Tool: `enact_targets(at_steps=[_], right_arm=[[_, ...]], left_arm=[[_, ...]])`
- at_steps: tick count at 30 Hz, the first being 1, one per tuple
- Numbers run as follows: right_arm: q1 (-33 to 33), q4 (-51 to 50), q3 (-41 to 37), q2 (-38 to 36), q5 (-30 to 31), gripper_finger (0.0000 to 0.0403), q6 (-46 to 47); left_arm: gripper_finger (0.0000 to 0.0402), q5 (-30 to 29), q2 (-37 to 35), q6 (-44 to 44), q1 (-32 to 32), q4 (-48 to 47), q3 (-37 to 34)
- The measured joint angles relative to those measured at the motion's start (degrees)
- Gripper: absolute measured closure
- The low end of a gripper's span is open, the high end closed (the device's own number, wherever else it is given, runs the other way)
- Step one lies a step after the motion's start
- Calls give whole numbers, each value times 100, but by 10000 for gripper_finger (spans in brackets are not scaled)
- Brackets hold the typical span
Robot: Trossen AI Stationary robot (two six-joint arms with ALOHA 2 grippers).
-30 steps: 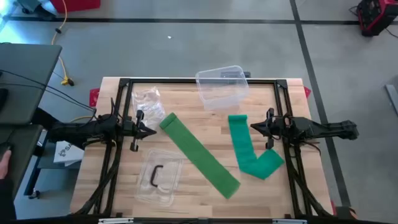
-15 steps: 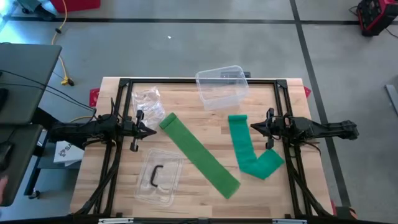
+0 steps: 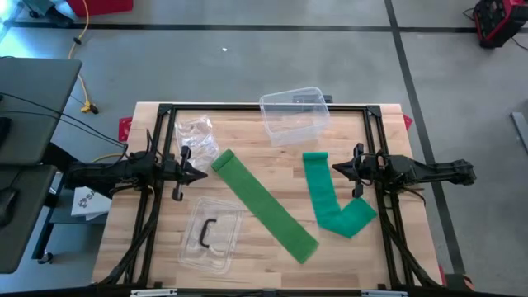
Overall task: Roll bandage
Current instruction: Roll the green bandage
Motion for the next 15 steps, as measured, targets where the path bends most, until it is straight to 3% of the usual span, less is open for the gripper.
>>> enact_targets(at_steps=[15], right_arm=[[-1, 2, 1, 1, 2, 403, 0]], left_arm=[[397, -4, -2, -275, 2, 48, -2]])
